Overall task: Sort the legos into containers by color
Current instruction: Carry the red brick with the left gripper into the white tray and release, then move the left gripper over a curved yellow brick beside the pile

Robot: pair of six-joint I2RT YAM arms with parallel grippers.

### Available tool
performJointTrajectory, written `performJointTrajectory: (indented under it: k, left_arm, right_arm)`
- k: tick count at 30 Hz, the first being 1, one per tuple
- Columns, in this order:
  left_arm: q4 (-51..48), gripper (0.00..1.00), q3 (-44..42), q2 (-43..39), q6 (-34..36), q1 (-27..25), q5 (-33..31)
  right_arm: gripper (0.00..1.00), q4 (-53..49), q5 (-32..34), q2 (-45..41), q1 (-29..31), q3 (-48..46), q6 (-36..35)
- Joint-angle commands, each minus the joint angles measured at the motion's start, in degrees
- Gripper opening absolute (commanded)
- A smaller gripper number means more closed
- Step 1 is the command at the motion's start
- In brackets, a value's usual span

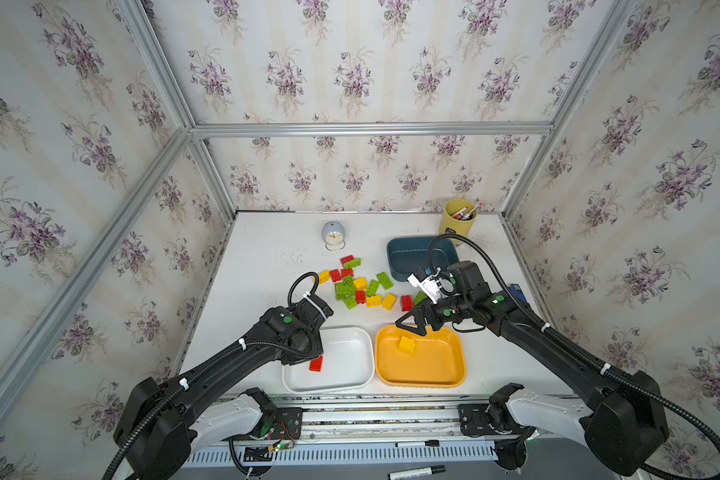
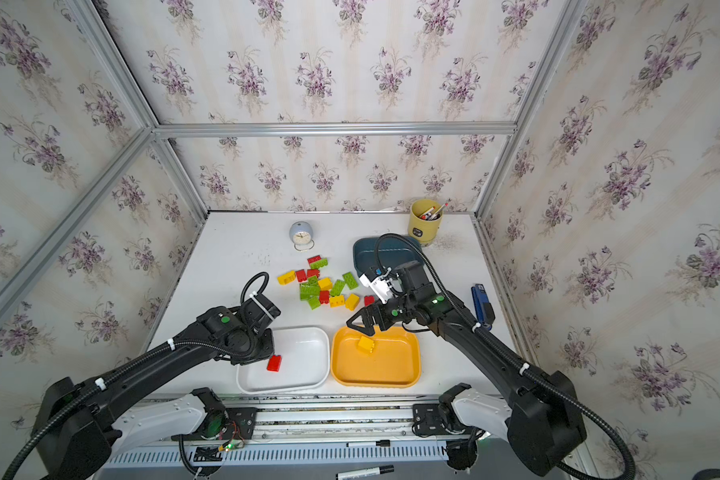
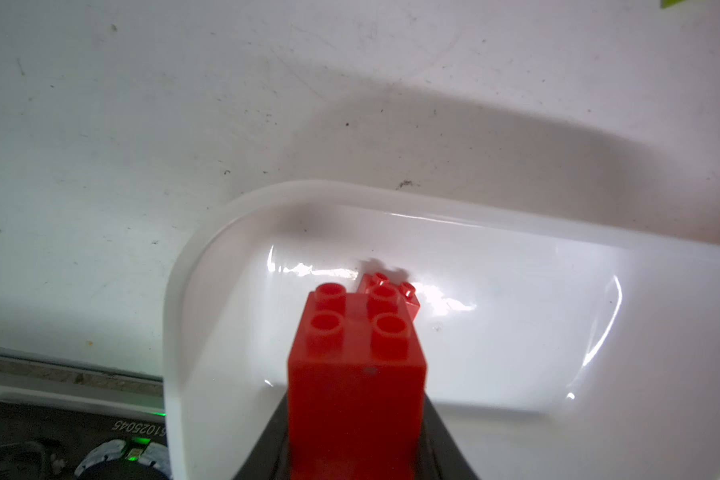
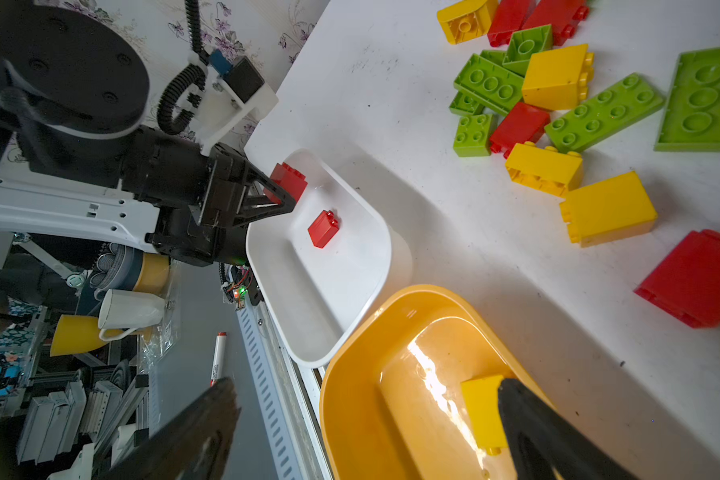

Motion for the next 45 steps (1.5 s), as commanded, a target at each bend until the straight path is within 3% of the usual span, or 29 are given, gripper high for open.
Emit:
performJointTrajectory:
  k: [1,7,9,11,17,24,28,33,36,40,45]
  left_arm:
    - [4.16,0.28,-1.81,1.71,1.16,0.14,0.05]
    - [5.51,0.47,-2.25,2.51,2.16,0.1,-0.33]
    - [4.02,0.63,0.29,1.02,2.54,0.14,-0.26]
    - [1.32,0.67,3.41,0.17,3.03,0.13,-1.15]
    - [-2.96,0.71,14.6,2.8,7.99,0.69,-5.98]
    - [-1.27,0.79,26.52,14.33,22.01,4.87,-10.75]
    - [3.77,0.8,29.98,19.69,33.91,7.53,-10.21]
    - [10.83,0.8,31.26,26.03,54.78,10.55,-5.24]
    - [11.23,0.79,34.16,30.78,63.13,12.45,-2.86]
    - [13.03,0.77,37.46,35.63,68.84,14.44,-4.19]
    - [14.88,0.75,40.29,40.94,72.36,17.24,-1.31]
  right_arm:
    - [1.0,0.53,-0.72,-0.21,0.04,0.5,-0.92]
    - [1.0,0.13,-0.46,-0.65,0.04,0.58,-0.94]
    - [1.0,-0.42,-0.46,-0.56,0.04,0.81,-1.22]
    - [1.0,-0.46,-0.37,-0.56,0.04,0.78,-1.27]
    - [1.0,-0.19,-0.64,0.12,0.04,1.18,-1.5]
    - [1.0,-0.56,-0.05,-0.29,0.04,1.62,-1.72]
    - [1.0,-0.77,0.64,-0.82,-0.01,1.31,-1.89]
    - [1.0,-0.99,1.11,-0.96,-0.05,1.27,-2.08]
    - [1.0,-1.57,1.37,-1.08,-0.05,1.21,-2.3]
    - [1.0,-2.27,1.73,-1.09,-0.09,1.16,-2.59]
    - [1.0,-2.64,2.32,-1.26,-0.13,1.31,-2.43]
